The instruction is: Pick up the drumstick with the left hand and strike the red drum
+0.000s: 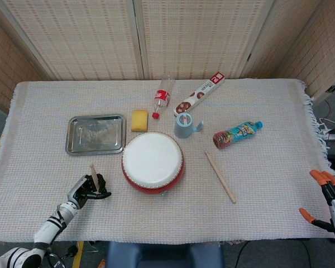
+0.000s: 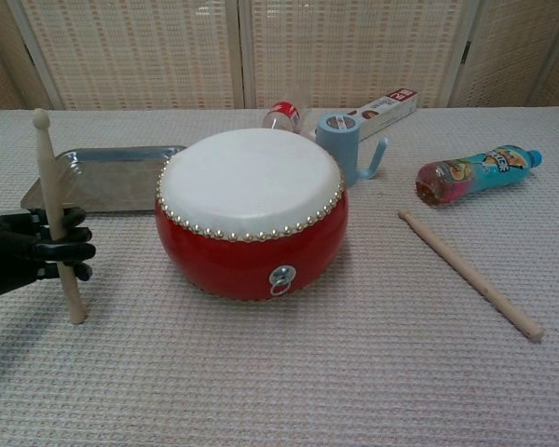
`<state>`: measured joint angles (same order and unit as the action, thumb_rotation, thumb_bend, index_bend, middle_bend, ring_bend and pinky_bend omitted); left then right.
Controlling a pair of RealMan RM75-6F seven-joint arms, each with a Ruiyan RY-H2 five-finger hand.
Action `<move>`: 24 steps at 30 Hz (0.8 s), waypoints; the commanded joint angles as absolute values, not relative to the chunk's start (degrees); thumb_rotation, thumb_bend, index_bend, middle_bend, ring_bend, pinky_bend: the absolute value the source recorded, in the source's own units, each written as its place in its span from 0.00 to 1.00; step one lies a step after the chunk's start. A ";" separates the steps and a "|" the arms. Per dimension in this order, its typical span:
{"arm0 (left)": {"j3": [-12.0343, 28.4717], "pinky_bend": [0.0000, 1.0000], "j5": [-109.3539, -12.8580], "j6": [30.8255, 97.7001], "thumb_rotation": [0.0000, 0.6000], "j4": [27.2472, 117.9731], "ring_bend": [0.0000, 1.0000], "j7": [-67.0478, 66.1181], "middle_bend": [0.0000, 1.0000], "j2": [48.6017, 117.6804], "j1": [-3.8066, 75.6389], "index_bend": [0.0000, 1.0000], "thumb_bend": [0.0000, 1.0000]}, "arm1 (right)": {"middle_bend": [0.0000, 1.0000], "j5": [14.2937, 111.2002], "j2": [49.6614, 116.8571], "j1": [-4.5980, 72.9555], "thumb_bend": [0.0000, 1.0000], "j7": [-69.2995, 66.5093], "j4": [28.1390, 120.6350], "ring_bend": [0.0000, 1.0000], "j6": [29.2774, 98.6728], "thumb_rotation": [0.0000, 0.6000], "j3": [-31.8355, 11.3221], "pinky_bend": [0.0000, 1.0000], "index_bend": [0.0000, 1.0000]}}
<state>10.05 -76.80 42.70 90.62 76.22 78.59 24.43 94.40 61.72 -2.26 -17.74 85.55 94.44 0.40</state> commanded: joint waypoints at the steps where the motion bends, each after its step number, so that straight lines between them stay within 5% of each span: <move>1: 9.89 0.67 -77.19 42.85 1.00 90.51 0.73 76.61 0.82 78.82 24.52 0.73 0.08 | 0.11 94.39 61.69 -2.32 0.18 -17.80 85.60 0.04 94.57 1.00 0.38 0.19 0.12; 12: 8.07 0.74 -81.31 46.46 1.00 89.94 0.83 78.06 0.93 78.73 23.96 0.79 0.00 | 0.11 94.55 61.70 -2.26 0.18 -17.92 85.46 0.04 94.65 1.00 0.34 0.19 0.12; 24: 6.15 0.72 -81.59 51.29 1.00 90.94 0.81 70.96 0.91 79.92 22.93 0.79 0.00 | 0.11 94.56 61.78 -2.25 0.18 -17.89 85.39 0.04 94.65 1.00 0.36 0.19 0.12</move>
